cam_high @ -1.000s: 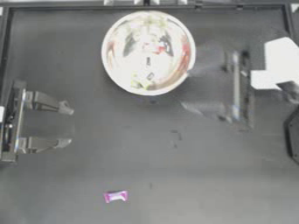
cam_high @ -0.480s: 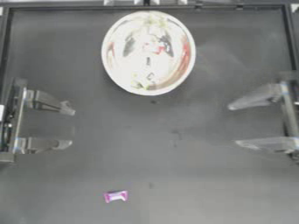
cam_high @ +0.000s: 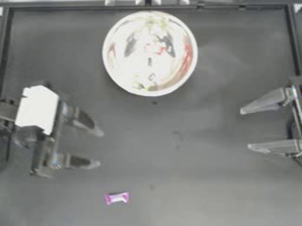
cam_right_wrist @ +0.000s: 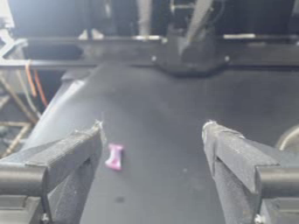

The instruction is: Put candies in bowl

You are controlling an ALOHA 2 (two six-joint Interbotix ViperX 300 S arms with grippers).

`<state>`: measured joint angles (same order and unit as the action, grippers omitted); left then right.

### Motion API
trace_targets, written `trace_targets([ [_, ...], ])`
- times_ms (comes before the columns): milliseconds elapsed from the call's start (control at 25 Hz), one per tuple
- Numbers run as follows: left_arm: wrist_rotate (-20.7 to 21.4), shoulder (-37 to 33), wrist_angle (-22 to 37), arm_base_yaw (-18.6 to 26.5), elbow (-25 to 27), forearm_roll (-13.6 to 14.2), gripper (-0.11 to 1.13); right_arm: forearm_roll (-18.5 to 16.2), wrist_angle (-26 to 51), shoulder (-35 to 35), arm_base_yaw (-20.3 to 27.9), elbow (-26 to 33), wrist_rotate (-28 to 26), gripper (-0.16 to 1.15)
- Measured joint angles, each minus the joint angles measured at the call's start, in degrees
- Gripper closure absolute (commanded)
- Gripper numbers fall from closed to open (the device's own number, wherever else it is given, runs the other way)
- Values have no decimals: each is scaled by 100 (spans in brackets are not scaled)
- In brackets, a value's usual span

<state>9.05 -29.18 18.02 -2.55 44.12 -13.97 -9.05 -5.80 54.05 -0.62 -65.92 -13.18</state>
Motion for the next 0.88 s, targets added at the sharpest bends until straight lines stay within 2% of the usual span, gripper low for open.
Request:
trace_targets([
  [160, -686, 492, 475, -220, -431, 501, 7, 35, 0, 88, -9, -62, 9, 1],
  [280, -1652, 835, 932, -422, -694, 1257, 7, 44, 0, 158, 0, -105, 0, 1],
  [440, -3138, 1450, 1652, -853, -1046, 2496, 5, 44, -9, 229, 0, -149, 0, 1],
  [560, -3867, 1925, 2232, -1195, -1371, 3076, 4, 53, 0, 237, 0, -149, 9, 1],
  [680, -4184, 2329, 2566, -1441, -1670, 3243, 4, 53, -9, 237, 0, -158, 9, 1],
  [880, -4351, 2813, 2646, -1564, -1986, 3094, 4, 70, -9, 237, 0, -167, 9, 1],
])
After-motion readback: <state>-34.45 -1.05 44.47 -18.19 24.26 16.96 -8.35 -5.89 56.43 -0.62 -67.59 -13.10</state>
